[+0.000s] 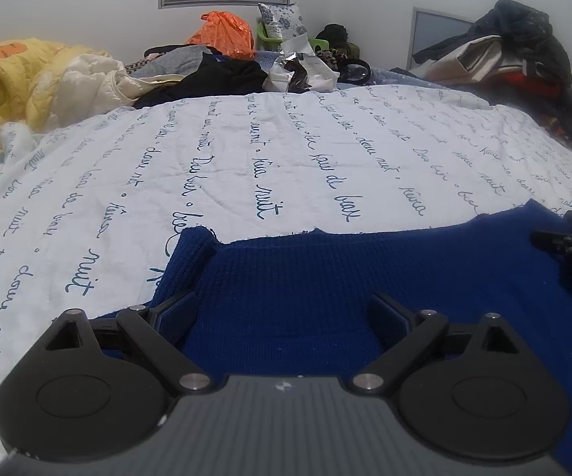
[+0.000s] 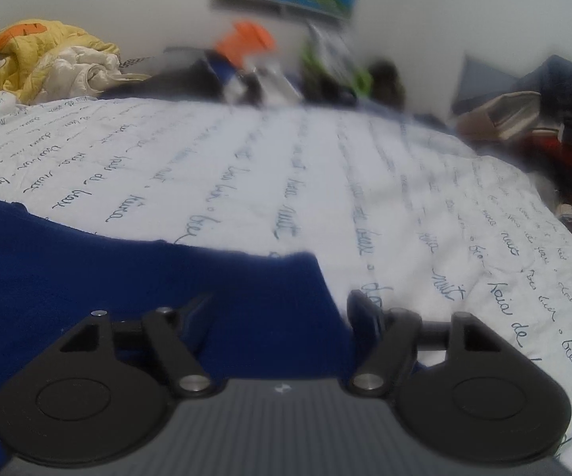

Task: Fold small clothes

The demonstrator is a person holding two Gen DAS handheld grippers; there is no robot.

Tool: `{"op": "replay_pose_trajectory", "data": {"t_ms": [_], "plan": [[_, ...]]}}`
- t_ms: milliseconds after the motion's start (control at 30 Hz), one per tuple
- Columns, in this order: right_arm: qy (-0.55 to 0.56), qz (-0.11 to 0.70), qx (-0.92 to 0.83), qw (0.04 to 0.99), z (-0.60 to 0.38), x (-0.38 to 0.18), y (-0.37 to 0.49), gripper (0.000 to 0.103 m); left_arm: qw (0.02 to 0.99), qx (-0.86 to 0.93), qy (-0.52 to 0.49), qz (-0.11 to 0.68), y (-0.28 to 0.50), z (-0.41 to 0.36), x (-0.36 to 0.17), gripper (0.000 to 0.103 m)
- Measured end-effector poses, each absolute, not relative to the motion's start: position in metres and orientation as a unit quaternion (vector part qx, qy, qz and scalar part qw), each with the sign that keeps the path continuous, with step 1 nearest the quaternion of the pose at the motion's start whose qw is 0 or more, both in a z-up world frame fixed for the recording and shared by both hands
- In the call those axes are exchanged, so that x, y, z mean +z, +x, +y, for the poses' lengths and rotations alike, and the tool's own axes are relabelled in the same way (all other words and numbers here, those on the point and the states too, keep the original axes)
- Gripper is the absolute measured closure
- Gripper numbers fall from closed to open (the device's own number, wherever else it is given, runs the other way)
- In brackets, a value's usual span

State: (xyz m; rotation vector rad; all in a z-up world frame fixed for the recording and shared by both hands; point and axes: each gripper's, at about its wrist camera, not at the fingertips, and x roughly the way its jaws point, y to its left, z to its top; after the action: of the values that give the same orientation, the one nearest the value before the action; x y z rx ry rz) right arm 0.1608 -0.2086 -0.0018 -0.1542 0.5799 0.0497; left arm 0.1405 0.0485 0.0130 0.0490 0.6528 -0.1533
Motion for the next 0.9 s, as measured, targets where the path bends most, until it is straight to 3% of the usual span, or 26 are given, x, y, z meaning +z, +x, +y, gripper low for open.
{"op": "replay_pose_trajectory", "data": {"t_ms": [600, 733, 900], "plan": [[-0.103, 0.272, -0.012, 0.957, -0.199, 0.002, 0.160, 0.027, 0.946, -0.069, 0.023, 0.316, 0.138, 0.050, 0.015, 0.009], [-0.111, 0.251, -0.017, 0.961, -0.191, 0.026, 0.131, 0.027, 0.946, -0.068, 0.021, 0.315, 0.138, 0.051, 0.015, 0.009], [-0.059, 0.298, 0.081, 0.949, -0.189, 0.029, 0.096, 0.018, 0.946, -0.068, 0.020, 0.315, 0.138, 0.051, 0.015, 0.009]]}}
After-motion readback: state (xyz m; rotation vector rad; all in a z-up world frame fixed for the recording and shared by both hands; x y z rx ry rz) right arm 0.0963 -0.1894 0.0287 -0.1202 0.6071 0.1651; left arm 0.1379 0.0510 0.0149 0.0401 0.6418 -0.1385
